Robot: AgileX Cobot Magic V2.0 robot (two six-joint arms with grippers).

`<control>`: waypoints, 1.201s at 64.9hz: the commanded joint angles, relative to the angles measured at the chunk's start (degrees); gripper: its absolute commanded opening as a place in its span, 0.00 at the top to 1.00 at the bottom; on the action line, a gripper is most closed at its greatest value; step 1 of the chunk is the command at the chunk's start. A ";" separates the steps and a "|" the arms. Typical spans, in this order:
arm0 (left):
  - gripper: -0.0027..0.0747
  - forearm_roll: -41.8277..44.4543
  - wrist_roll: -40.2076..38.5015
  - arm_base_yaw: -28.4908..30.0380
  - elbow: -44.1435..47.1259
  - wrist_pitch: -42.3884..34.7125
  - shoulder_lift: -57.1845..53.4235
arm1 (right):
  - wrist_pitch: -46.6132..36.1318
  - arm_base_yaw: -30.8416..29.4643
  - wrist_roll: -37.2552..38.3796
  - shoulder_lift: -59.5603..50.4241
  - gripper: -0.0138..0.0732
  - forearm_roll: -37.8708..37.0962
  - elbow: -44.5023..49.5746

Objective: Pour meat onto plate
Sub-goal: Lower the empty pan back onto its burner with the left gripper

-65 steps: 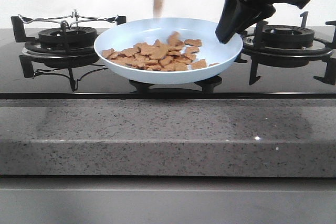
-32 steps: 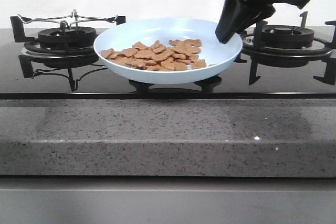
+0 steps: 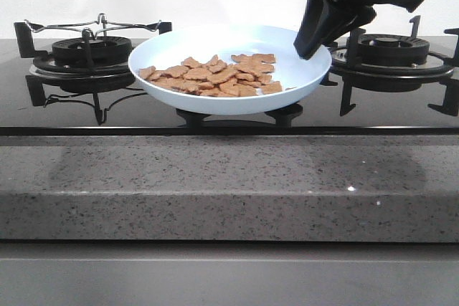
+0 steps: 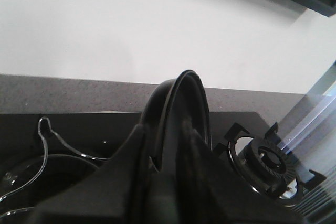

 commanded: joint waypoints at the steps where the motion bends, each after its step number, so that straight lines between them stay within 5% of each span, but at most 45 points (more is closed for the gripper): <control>1: 0.99 -6.05 -4.56 2.17 -3.08 1.57 1.34 | -2.12 -0.06 -0.68 -1.75 0.98 0.25 -1.36; 28: 0.99 -17.15 -13.18 6.16 -3.11 7.81 14.09 | -2.12 -0.06 -0.68 -1.75 0.98 0.25 -1.36; 78: 0.93 -14.90 -16.12 8.41 -3.11 9.19 19.17 | -2.12 -0.06 -0.68 -1.75 0.98 0.25 -1.36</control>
